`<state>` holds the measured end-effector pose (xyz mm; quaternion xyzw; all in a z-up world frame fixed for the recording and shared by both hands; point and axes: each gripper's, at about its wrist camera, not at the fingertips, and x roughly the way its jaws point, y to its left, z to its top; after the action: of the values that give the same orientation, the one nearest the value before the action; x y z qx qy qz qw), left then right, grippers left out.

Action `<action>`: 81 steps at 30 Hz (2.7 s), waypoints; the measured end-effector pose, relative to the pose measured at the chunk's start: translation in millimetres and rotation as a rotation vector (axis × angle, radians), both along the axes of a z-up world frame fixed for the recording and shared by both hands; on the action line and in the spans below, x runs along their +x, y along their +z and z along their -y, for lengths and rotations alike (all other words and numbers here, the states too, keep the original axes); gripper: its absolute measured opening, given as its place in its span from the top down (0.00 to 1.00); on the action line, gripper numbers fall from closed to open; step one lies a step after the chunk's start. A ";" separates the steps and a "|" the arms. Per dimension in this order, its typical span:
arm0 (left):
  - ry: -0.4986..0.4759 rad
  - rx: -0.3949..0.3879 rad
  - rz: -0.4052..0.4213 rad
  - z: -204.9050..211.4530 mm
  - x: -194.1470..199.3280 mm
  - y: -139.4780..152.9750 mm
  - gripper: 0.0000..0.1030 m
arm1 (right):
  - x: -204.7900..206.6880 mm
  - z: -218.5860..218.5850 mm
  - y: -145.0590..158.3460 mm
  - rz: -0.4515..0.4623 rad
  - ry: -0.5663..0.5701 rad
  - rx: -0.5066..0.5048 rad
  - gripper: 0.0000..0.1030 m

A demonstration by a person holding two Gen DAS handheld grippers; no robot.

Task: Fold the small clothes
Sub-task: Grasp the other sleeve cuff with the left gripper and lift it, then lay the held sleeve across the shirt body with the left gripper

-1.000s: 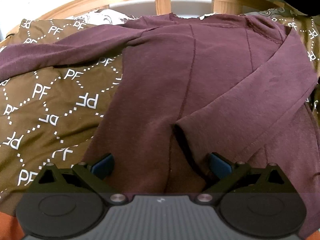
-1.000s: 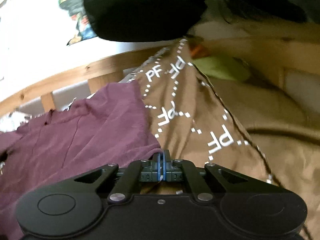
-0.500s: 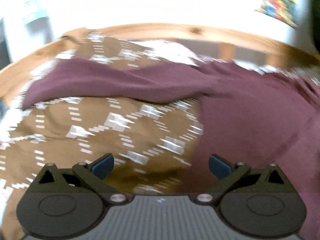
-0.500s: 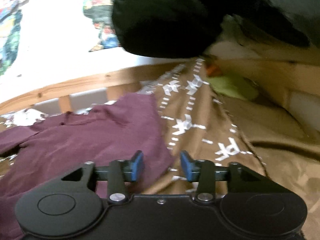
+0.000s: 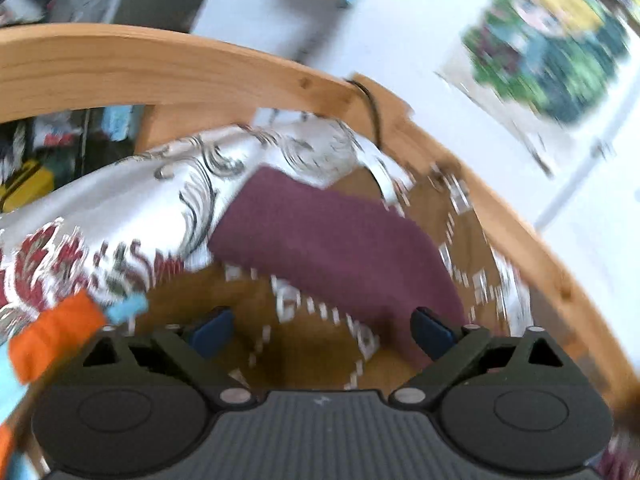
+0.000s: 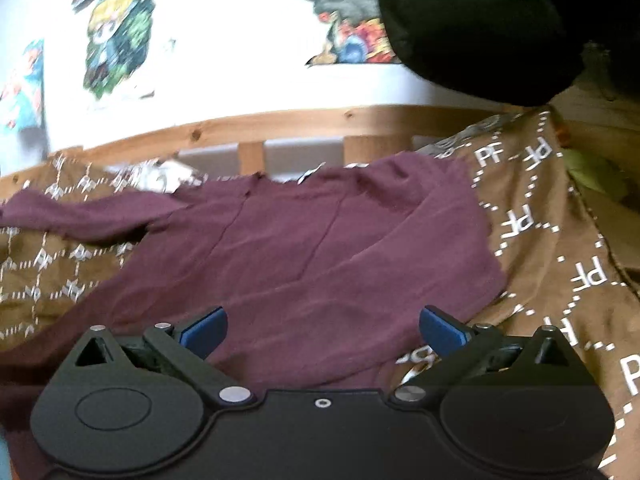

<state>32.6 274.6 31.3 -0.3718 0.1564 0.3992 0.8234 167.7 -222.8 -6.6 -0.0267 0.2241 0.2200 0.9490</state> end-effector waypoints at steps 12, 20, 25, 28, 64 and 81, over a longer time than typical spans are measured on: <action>0.109 0.188 0.117 -2.1 4.4 31.4 0.96 | 7.2 5.0 -17.2 -0.078 -0.025 0.027 0.01; -0.193 0.489 0.226 53.6 29.3 82.0 0.96 | 7.6 8.6 -15.7 -0.076 -0.025 0.054 0.01; -0.426 0.550 0.311 95.9 63.1 101.5 0.96 | 7.0 12.6 -13.1 -0.070 -0.029 0.067 0.01; -0.609 0.575 0.342 128.9 87.3 106.0 0.96 | 6.7 13.8 -10.7 -0.063 -0.034 0.076 0.01; -1.315 0.341 -0.050 288.9 145.4 -44.4 0.22 | 19.5 58.0 -6.9 0.009 -0.253 0.106 0.01; -0.676 0.135 -0.132 117.0 201.3 -49.0 0.51 | -4.7 12.4 -12.5 0.119 0.039 -0.001 0.01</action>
<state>233.9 157.6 -17.6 -0.2170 0.2968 0.1367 0.9199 163.0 -235.2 -19.1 -0.0447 0.1668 0.2363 0.9562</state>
